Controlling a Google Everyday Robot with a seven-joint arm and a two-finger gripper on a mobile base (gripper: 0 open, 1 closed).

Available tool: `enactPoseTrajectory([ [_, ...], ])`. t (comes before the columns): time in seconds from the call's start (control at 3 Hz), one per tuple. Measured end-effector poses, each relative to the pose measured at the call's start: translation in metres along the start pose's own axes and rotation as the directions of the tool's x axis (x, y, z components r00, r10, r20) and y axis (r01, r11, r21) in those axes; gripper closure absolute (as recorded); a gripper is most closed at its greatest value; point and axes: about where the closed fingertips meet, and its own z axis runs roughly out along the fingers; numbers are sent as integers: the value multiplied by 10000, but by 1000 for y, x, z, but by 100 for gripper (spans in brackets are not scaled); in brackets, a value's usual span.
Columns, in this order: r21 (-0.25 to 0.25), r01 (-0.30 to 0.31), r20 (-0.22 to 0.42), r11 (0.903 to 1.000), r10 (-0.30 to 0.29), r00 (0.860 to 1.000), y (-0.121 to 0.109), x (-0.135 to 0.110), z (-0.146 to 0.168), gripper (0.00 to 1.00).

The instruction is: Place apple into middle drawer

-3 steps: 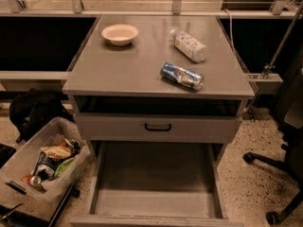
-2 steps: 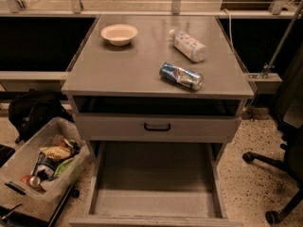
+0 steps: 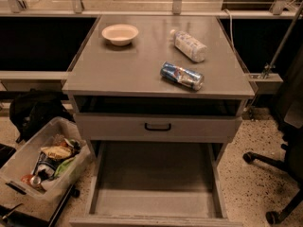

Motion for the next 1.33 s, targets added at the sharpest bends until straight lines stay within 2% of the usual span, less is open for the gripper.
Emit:
enactPoseTrajectory([
  [0.33,205,282,844,9994,-298,9960,25,16,18,100],
  [0.67,387,-467,820,9982,434,9957,26,71,65,100],
  [1.0,218,-800,428,9966,791,9960,37,100,86,100],
  [1.33,174,-718,579,9973,707,9958,41,101,86,100],
])
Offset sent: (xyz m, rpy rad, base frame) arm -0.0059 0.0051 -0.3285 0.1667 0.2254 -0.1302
